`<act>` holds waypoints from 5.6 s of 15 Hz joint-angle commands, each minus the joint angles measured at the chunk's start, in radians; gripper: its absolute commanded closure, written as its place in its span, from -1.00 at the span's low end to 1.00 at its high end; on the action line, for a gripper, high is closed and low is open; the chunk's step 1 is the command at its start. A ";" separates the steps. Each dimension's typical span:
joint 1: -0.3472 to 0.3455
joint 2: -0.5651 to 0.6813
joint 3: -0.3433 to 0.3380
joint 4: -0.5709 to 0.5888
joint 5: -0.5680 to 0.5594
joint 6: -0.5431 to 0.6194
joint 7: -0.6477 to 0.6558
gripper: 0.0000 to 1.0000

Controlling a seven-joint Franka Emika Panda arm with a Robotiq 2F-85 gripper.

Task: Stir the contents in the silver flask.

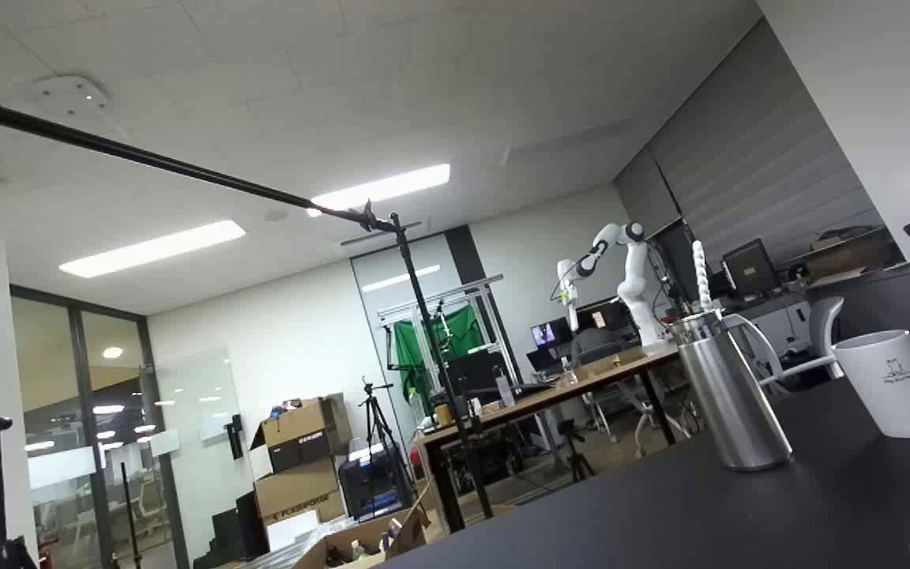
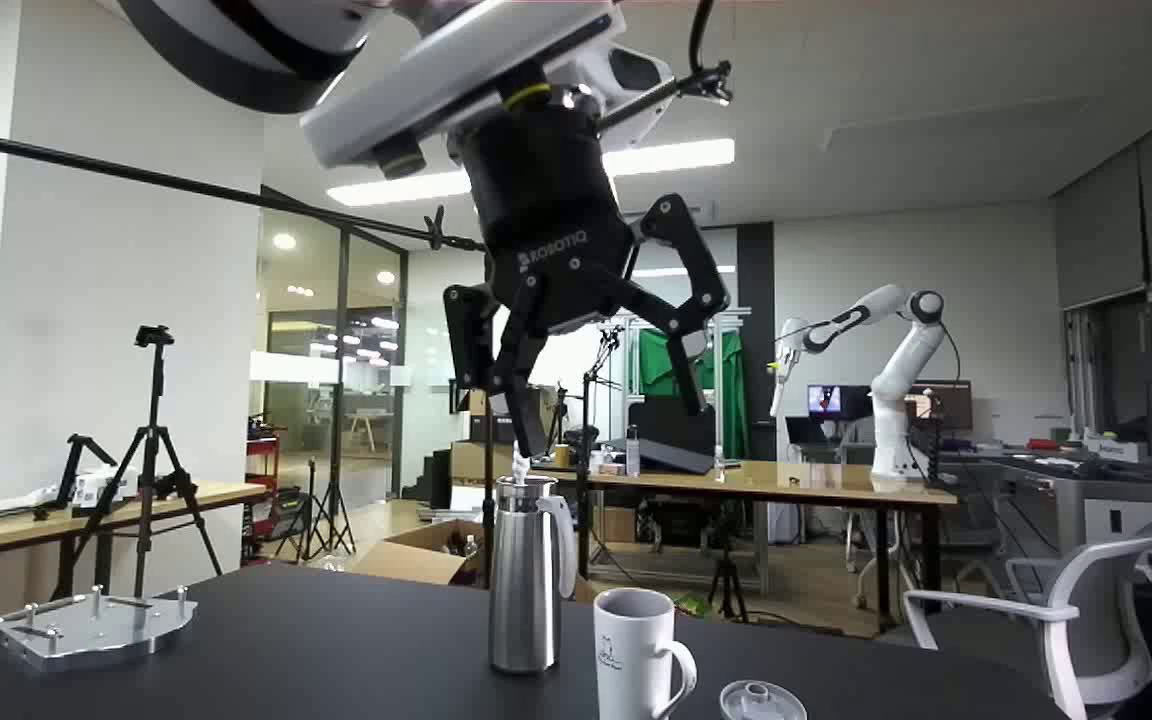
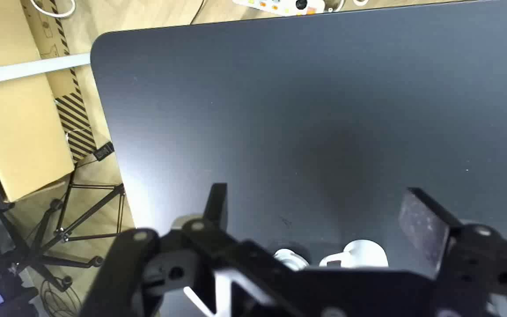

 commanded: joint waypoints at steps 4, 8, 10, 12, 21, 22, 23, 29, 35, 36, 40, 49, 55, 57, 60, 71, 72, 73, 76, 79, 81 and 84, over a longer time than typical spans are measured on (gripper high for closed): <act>-0.002 -0.001 0.003 0.001 0.004 -0.003 -0.002 -1.00; -0.002 -0.001 0.003 0.001 0.004 -0.003 -0.003 -1.00; -0.002 -0.001 0.003 0.001 0.004 -0.003 -0.003 -1.00; 0.021 0.042 0.019 0.063 0.035 -0.011 0.022 -1.00; 0.086 0.327 0.172 0.445 0.141 -0.031 0.333 -1.00; 0.099 0.367 0.179 0.497 0.174 -0.059 0.376 -1.00; 0.112 0.407 0.183 0.550 0.205 -0.102 0.408 -1.00; 0.194 0.580 0.182 0.827 0.399 -0.336 0.580 -1.00; 0.221 0.581 0.171 0.810 0.434 -0.321 0.554 -1.00; 0.220 0.581 0.169 0.809 0.434 -0.321 0.552 -1.00; 0.220 0.581 0.167 0.808 0.434 -0.321 0.551 -1.00; 0.243 0.772 0.173 1.021 0.532 -0.413 0.766 -1.00; 0.285 0.861 0.172 1.079 0.666 -0.319 0.833 -1.00; 0.296 0.869 0.166 1.077 0.657 -0.285 0.850 -1.00; 0.308 0.880 0.156 1.080 0.628 -0.296 0.889 -1.00; 0.320 0.920 0.139 1.103 0.572 -0.396 0.974 -1.00; 0.321 0.924 0.141 1.103 0.575 -0.390 0.974 -1.00; 0.323 0.929 0.141 1.105 0.575 -0.386 0.976 -0.93; 0.328 0.944 0.141 1.112 0.576 -0.378 0.983 -0.40; 0.333 0.954 0.140 1.117 0.567 -0.374 0.979 0.04; 0.338 0.962 0.137 1.126 0.547 -0.371 0.969 0.32; 0.339 0.977 0.139 1.154 0.514 -0.396 0.941 0.72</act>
